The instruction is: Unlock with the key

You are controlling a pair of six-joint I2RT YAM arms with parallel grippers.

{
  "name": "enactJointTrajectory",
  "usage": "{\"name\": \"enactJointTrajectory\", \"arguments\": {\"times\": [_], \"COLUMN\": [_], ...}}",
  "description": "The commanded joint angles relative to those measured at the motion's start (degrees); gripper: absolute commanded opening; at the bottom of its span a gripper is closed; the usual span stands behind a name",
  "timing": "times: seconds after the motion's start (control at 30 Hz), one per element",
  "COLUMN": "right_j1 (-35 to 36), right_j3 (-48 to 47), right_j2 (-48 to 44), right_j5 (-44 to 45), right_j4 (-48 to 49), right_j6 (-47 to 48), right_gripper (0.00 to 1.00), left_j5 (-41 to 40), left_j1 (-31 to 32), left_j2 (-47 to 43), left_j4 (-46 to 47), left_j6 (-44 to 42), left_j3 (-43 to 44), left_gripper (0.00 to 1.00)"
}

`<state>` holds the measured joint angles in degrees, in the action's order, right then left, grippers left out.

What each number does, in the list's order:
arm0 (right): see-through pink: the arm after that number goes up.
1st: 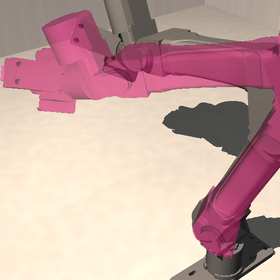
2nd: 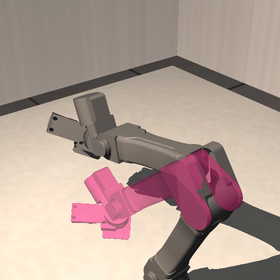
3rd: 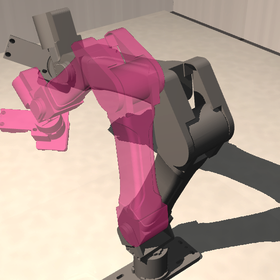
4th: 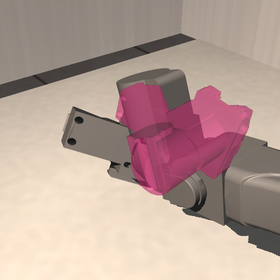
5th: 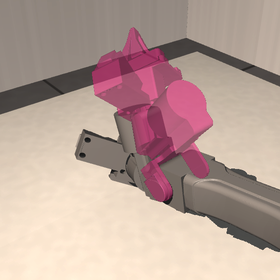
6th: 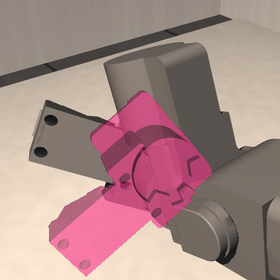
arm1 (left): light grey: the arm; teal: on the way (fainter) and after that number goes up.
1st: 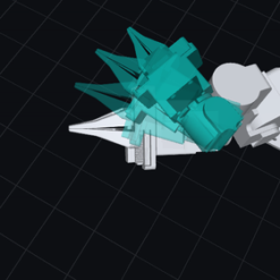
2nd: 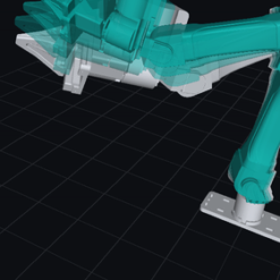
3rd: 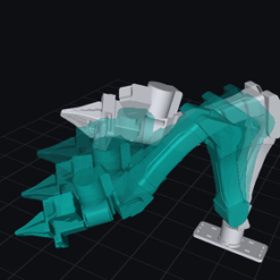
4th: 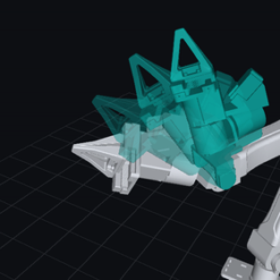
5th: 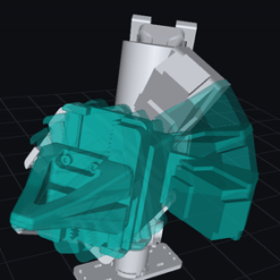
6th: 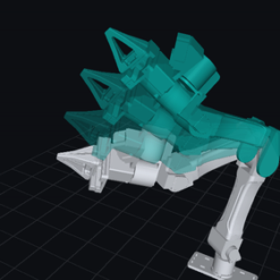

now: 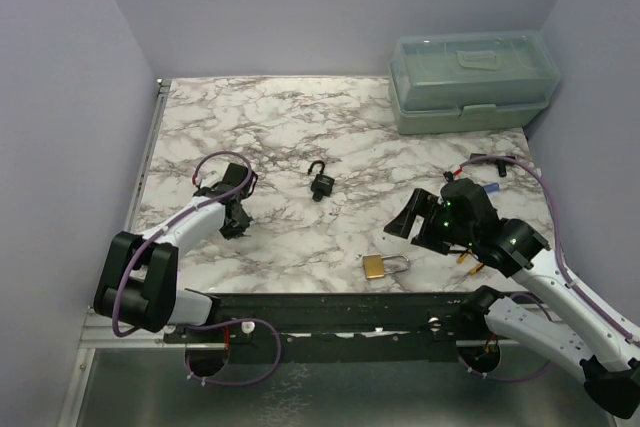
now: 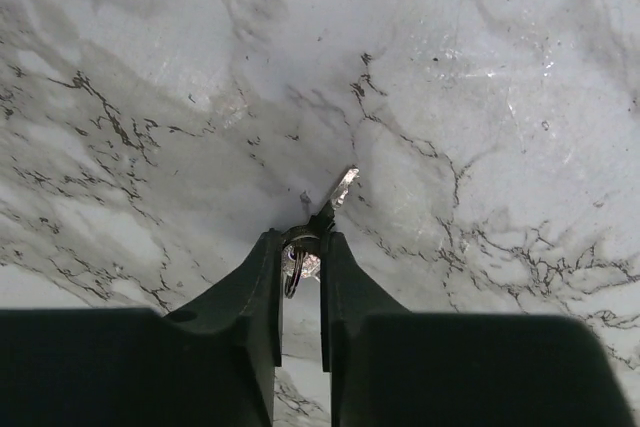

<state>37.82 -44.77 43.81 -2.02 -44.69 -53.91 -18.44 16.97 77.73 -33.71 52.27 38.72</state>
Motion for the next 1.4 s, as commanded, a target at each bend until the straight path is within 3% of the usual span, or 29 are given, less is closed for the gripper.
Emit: {"name": "enactJointTrajectory", "arguments": {"times": [0.0, 0.07, 0.53, 1.0, 1.03, 1.23, 1.3, 1.37], "right_j1": [0.32, 0.31, 0.31, 0.32, 0.24, 0.32, 0.32, 0.27], "right_j3": [1.03, 1.09, 2.23, 2.79, 2.87, 2.69, 2.65, 2.67], "right_j2": [-0.65, -0.57, 1.12, 2.67, 2.75, 3.12, 2.94, 2.78], "right_j5": [-0.71, -0.62, -3.42, -6.48, -6.76, -7.32, -7.31, -7.29], "right_j4": [-1.37, -1.30, 4.61, 8.17, 8.28, 7.66, 7.44, 7.19], "right_j6": [0.82, 0.78, 2.04, 3.85, 3.95, 4.33, 4.38, 4.42], "right_gripper": [0.87, 0.88, 0.88, 0.88, 0.88, 0.88, 0.88, 0.88], "left_j5": [1.63, 2.21, 12.27, 11.70, 11.22, 7.38, 5.63, 4.93], "left_j1": [-0.26, -0.27, 0.35, 3.65, 3.60, 3.64, 3.60, 3.59], "left_j2": [3.79, 3.86, -9.49, -13.31, -13.41, -14.14, -13.24, -11.44], "left_j4": [2.12, 2.24, 4.62, 3.93, 3.69, 1.58, 1.45, 1.44], "left_j6": [0.00, -0.01, -2.95, -1.23, -0.81, -3.53, -5.34, -6.56], "left_j3": [-0.79, -0.87, -2.13, -4.16, -4.18, -1.64, -0.38, 0.54], "left_gripper": [0.08, 0.00, 0.00, 0.00, 0.03, 0.49, 0.55, 0.54]}}
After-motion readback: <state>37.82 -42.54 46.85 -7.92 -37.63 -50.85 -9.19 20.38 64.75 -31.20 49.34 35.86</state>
